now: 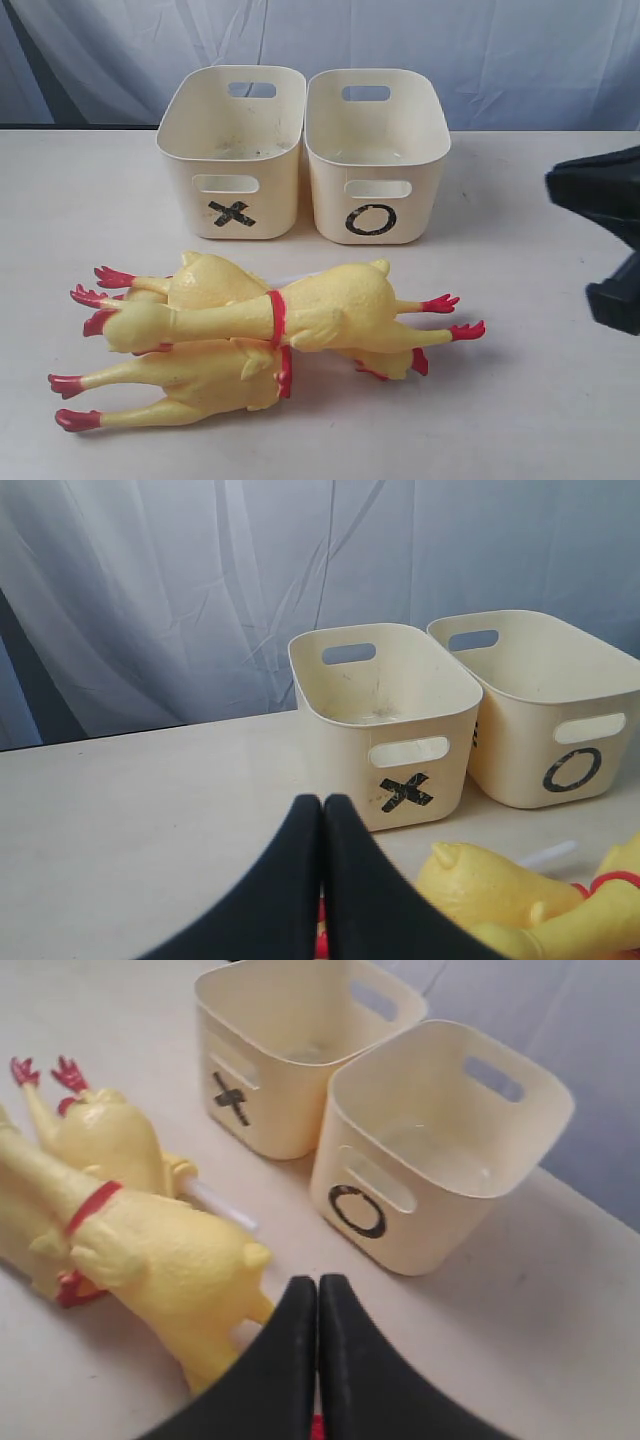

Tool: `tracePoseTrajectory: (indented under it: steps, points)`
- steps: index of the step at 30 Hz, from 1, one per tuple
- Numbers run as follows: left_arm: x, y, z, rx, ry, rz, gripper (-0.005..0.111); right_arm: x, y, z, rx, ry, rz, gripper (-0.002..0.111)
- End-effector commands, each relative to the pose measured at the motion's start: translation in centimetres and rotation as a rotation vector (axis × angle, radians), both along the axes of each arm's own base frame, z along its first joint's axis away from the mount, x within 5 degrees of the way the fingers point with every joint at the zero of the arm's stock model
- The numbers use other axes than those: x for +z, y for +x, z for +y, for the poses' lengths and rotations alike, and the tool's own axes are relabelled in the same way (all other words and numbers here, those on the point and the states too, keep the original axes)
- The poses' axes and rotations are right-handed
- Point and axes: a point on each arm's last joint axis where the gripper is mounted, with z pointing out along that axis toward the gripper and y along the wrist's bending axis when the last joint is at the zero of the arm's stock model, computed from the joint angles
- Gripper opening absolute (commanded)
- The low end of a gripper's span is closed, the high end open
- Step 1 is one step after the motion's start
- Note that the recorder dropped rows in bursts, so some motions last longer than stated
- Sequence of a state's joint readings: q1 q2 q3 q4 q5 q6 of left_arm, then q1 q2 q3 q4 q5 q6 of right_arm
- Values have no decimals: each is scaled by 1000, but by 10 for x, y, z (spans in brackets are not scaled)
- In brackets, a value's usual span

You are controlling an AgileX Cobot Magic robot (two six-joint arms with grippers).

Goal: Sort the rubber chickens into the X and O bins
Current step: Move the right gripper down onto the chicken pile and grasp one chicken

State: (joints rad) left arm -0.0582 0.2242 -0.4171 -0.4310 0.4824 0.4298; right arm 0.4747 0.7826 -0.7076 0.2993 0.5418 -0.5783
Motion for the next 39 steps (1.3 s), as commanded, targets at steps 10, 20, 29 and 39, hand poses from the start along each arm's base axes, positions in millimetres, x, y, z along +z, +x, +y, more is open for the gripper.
tracePoseTrajectory:
  steps: [10, 20, 29, 39]
  points:
    - [3, 0, 0, 0, -8, -15, 0, -17, 39, 121, 498, -289, 160, 1]
    - [3, 0, 0, 0, -8, -15, 0, -58, 48, 192, 622, -370, 156, 61]
    - [3, 0, 0, -1, -8, -13, 0, -92, 63, 213, 624, -438, 69, 62]
    - [3, 0, 0, -1, -7, -11, 0, -113, 76, 227, 594, -416, 18, 62]
